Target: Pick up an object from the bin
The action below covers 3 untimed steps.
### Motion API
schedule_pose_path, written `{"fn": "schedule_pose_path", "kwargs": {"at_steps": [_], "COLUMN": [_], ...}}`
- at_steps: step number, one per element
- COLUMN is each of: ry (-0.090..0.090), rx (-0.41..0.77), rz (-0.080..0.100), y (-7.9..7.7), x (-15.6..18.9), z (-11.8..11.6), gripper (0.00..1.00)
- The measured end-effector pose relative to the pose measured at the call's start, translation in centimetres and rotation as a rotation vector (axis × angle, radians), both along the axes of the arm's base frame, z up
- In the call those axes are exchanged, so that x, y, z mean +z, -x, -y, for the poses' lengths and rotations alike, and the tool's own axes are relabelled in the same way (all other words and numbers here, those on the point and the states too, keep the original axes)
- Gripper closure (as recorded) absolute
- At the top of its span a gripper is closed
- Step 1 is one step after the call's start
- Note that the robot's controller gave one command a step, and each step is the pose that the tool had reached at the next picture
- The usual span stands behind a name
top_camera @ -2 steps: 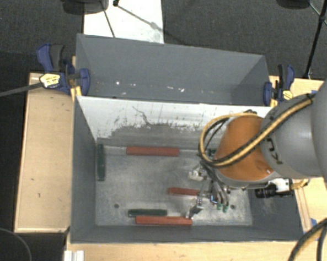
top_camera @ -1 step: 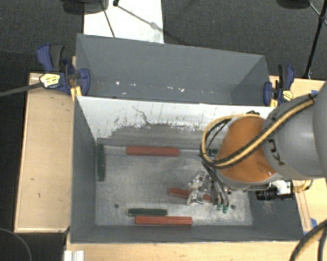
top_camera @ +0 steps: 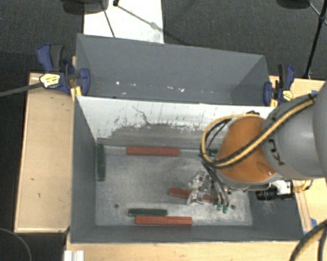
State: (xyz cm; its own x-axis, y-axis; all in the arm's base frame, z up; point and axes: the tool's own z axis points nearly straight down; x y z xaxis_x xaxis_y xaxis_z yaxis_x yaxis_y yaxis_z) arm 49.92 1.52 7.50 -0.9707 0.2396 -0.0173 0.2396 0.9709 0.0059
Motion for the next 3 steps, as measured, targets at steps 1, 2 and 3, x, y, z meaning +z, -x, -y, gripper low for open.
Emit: {"fn": "schedule_pose_path", "kwargs": {"at_steps": [1, 2, 3], "ry": [0.000, 0.001, 0.001], "rx": [0.001, 0.003, 0.005], "rz": [-0.003, -0.024, -0.020], "y": [0.1, 0.6, 0.4], "x": [0.2, 2.0, 4.1], "z": [0.0, 0.0, 0.0], "gripper": [1.00, 1.00, 1.00]}}
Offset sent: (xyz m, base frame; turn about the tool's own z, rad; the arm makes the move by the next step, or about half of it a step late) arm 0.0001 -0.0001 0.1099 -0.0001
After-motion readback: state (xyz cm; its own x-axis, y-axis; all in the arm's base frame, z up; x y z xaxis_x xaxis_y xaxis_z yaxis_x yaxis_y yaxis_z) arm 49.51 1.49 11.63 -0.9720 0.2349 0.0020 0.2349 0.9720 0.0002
